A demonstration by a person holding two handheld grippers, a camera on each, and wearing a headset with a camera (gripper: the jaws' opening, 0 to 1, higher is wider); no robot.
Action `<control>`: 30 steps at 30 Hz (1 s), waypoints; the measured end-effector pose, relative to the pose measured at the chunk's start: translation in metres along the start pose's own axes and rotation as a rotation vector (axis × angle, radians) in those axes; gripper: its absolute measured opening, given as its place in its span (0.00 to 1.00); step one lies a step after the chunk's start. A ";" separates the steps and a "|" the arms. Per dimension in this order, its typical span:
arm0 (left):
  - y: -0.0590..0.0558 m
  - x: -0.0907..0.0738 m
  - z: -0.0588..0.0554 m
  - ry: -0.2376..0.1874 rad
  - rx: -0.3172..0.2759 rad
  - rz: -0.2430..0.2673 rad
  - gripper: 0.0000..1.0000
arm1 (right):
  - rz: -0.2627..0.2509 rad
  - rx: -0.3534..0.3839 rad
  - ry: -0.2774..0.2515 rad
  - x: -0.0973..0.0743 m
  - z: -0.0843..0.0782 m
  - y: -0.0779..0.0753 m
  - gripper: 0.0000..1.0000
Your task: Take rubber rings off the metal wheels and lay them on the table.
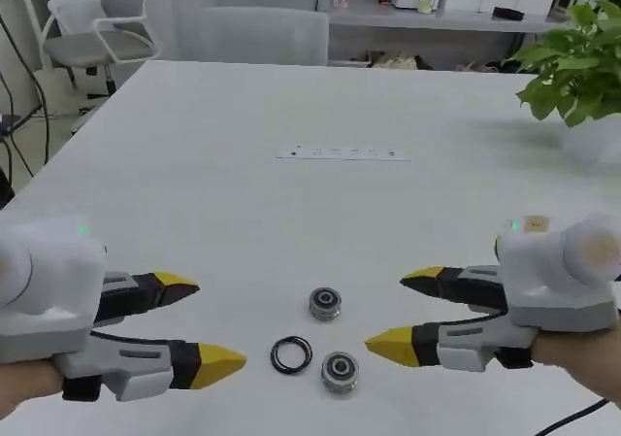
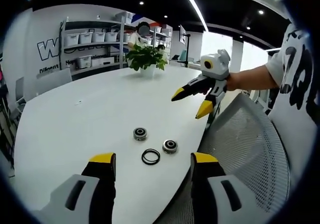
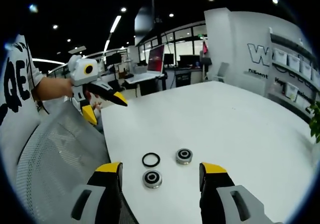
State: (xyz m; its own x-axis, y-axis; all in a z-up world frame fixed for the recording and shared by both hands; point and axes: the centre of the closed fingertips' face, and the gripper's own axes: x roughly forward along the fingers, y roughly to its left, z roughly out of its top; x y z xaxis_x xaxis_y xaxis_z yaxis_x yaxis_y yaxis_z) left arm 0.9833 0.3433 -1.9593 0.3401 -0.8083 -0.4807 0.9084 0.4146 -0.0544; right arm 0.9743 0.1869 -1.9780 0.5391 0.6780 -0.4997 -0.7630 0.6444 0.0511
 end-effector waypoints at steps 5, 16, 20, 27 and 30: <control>0.000 -0.005 -0.002 -0.005 -0.009 0.020 0.60 | -0.042 -0.019 0.009 -0.015 -0.005 0.002 0.65; -0.003 -0.015 -0.007 -0.015 -0.038 0.058 0.62 | -0.103 0.004 0.018 -0.039 -0.020 0.001 0.71; -0.006 -0.015 -0.008 -0.009 -0.025 0.063 0.62 | -0.122 0.027 0.017 -0.046 -0.026 -0.001 0.72; -0.010 -0.014 -0.013 0.004 -0.017 0.071 0.63 | -0.145 0.056 0.002 -0.052 -0.028 -0.003 0.73; -0.010 -0.014 -0.015 0.007 -0.019 0.073 0.63 | -0.150 0.047 0.009 -0.053 -0.030 -0.002 0.73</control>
State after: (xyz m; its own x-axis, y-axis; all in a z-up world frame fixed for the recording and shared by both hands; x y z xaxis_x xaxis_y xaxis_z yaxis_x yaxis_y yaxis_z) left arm 0.9662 0.3570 -1.9650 0.4032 -0.7730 -0.4898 0.8766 0.4799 -0.0358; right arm 0.9365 0.1389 -1.9774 0.6425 0.5699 -0.5123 -0.6565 0.7541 0.0155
